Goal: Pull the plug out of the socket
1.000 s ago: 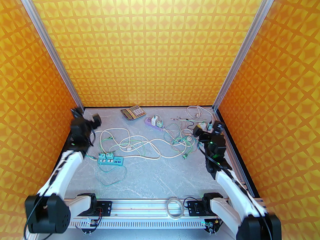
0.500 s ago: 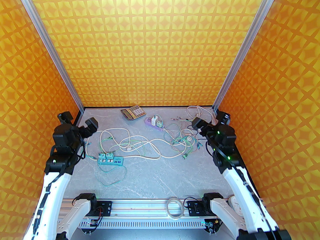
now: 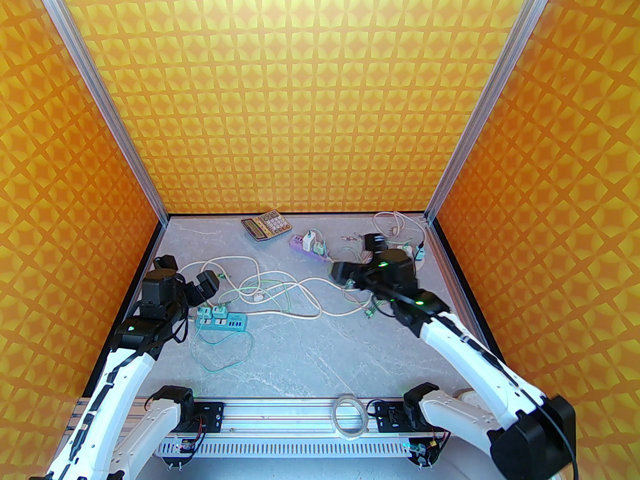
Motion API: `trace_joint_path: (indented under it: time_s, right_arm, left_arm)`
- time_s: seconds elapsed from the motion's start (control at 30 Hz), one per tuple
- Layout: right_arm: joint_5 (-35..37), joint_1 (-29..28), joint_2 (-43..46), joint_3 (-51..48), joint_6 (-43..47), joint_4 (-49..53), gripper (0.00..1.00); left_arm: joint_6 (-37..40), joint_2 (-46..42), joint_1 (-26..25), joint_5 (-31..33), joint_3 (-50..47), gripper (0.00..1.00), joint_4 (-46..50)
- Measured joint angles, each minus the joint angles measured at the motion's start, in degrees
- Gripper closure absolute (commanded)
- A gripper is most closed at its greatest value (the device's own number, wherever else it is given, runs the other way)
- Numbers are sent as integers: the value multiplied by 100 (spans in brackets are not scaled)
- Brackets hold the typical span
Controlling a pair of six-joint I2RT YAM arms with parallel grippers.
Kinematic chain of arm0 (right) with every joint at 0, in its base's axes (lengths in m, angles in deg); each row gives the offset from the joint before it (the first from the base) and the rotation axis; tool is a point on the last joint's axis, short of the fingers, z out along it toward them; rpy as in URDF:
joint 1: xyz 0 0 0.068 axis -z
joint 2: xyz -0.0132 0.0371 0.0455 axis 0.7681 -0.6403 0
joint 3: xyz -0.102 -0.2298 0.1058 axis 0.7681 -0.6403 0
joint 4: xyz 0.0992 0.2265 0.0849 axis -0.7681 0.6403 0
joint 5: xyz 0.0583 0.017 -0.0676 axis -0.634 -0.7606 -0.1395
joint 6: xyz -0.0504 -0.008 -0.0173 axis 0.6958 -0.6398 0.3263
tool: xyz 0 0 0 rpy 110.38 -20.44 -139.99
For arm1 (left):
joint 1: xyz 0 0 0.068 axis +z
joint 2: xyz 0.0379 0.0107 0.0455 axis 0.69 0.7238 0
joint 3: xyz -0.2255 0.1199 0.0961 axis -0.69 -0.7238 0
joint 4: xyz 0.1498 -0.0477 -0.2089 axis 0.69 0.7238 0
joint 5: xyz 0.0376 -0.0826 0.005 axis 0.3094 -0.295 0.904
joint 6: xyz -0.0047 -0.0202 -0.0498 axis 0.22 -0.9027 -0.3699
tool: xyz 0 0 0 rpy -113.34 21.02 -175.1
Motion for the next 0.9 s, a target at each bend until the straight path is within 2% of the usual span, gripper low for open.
trace_joint_path:
  time_s: [0.13,0.3,0.37,0.6,0.67,0.9]
  right_arm:
    - [267,-1010,-627,448,459,74,2]
    - [446,-2203,-1316,992,1029,-2,1]
    - [424,-2516,-1668,1231,1167,-72,11]
    - [330,-3182,-3080,2009,1668,-332,27]
    - [317,-3289,-3541,2288,1818,-372,35]
    - [236,-3316,-4739,3097,2321,-350,39]
  left_arm:
    - [-92,144,0,92,-11,1,208]
    - [-170,219,11,590,304,1,682]
    - [-175,260,70,721,514,1,815]
    - [-166,236,400,988,863,1,1137]
    - [-140,197,444,1014,870,1,1233]
    - [-9,52,470,1038,892,1,1482]
